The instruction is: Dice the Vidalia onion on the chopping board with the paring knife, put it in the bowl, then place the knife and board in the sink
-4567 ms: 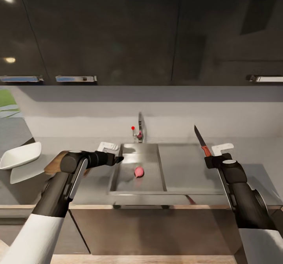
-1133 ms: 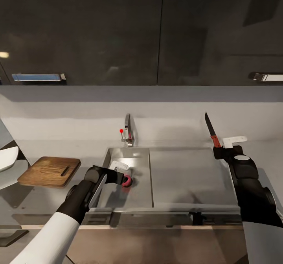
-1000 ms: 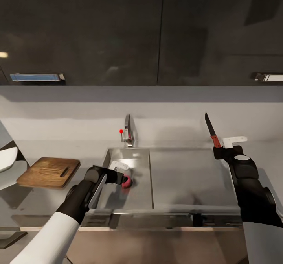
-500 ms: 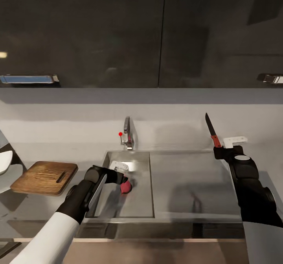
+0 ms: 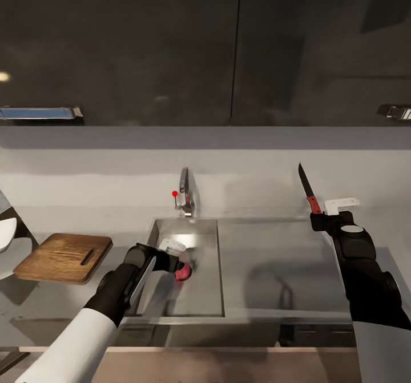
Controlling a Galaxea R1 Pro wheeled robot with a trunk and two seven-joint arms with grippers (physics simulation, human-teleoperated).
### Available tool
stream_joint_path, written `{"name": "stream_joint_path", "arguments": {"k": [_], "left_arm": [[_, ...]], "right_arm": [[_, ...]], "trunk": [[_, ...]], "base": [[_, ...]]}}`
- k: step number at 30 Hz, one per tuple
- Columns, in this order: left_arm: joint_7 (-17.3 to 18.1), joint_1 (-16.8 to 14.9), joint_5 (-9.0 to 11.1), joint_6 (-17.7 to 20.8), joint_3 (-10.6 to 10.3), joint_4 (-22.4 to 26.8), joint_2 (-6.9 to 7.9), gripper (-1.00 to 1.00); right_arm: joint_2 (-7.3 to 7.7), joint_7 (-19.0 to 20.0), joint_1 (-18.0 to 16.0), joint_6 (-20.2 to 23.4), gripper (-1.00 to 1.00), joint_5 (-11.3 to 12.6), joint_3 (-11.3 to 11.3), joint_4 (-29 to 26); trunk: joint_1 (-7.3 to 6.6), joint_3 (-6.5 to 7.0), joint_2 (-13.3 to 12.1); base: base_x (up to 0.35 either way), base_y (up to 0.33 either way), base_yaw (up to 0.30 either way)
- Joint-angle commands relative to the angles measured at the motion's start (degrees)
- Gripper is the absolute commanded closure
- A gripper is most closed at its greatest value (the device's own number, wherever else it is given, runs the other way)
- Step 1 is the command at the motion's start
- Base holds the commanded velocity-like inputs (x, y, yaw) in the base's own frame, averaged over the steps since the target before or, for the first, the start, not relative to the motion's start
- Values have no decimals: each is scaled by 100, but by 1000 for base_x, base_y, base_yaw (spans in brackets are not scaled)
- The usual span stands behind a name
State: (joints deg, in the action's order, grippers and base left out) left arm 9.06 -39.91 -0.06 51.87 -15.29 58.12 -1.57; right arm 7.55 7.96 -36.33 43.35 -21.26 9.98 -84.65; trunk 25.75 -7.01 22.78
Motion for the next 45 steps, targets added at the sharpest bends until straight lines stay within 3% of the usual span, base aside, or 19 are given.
{"name": "stream_joint_path", "arguments": {"k": [1, 8, 15, 28, 45], "left_arm": [[6, -6, -3, 26, -1, -14, -1, -100], [-62, -7, -3, -26, -1, -80, -4, -100], [-229, -8, -3, -536, 7, -335, -36, -100], [-263, -8, -3, -1028, 13, -359, -134, -100], [-256, -8, -1, -1065, 6, -355, -262, -100]], "right_arm": [[0, 68, -6, 25, 100, -53, 4, -7], [0, 73, -6, 37, 100, -53, 9, -13], [-2, 76, -6, 64, 100, -53, 8, -16], [-3, 79, -6, 69, 100, -53, -46, -18], [-5, 75, -6, 69, 100, -53, -57, -16]], "trunk": [[3, -22, 14], [3, -86, 14], [3, -144, 14], [3, -230, 14], [3, -326, 14]], "base": [[0, 0, 0], [0, 0, 0], [0, 0, 0], [0, 0, 0], [0, 0, 0]]}}
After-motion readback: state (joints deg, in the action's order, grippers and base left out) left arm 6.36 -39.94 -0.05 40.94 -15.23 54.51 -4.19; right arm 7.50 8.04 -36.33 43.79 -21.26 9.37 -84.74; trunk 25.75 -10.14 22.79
